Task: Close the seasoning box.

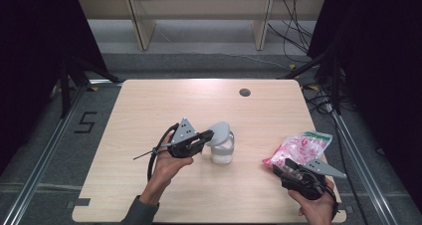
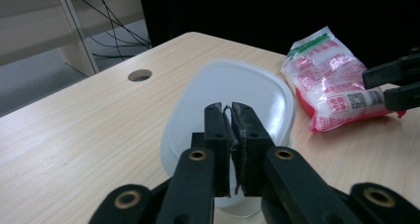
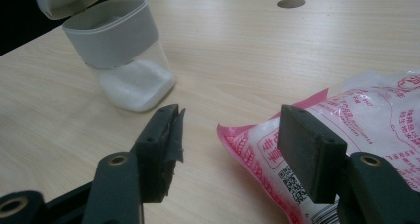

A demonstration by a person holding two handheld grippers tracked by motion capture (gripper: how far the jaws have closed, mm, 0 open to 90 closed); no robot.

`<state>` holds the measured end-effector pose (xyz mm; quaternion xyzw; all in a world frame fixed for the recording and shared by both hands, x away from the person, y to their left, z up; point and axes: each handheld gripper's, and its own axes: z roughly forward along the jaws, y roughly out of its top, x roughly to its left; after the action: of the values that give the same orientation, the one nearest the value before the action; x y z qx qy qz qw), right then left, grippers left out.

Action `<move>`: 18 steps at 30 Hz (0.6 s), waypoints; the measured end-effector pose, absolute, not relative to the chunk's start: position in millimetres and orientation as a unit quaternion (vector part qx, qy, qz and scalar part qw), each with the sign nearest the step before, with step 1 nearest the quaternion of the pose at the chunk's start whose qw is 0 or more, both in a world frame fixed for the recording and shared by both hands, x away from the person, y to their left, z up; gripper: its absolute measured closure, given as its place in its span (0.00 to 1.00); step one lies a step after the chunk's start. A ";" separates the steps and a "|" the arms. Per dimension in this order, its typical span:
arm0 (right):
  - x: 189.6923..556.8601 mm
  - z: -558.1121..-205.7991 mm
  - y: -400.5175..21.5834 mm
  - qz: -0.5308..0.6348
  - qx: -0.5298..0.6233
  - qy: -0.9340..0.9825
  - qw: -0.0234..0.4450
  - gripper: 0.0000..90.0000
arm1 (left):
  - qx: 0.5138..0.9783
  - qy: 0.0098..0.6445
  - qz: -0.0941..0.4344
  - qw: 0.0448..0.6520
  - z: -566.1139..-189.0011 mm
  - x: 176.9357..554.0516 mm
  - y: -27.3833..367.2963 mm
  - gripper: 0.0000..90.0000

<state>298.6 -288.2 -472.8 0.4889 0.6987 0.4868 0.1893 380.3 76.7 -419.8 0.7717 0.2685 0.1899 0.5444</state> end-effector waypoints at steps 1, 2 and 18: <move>298.4 -472.6 -288.1 0.487 0.490 0.698 0.188 0.47 | 0.774 0.261 0.190 0.544 -419.9 380.5 76.3 0.91; 298.4 -472.6 -288.1 0.487 0.490 0.698 0.188 0.47 | 0.771 0.271 0.185 0.546 -420.5 379.1 75.6 0.89; 297.9 -472.4 -287.1 0.487 0.485 0.703 0.185 0.46 | 0.764 0.290 0.176 0.549 -429.3 366.9 95.7 0.41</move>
<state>297.9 -287.1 -472.4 0.4850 0.7028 0.4866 0.1847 366.9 95.7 -429.3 0.7639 0.2896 0.1763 0.5491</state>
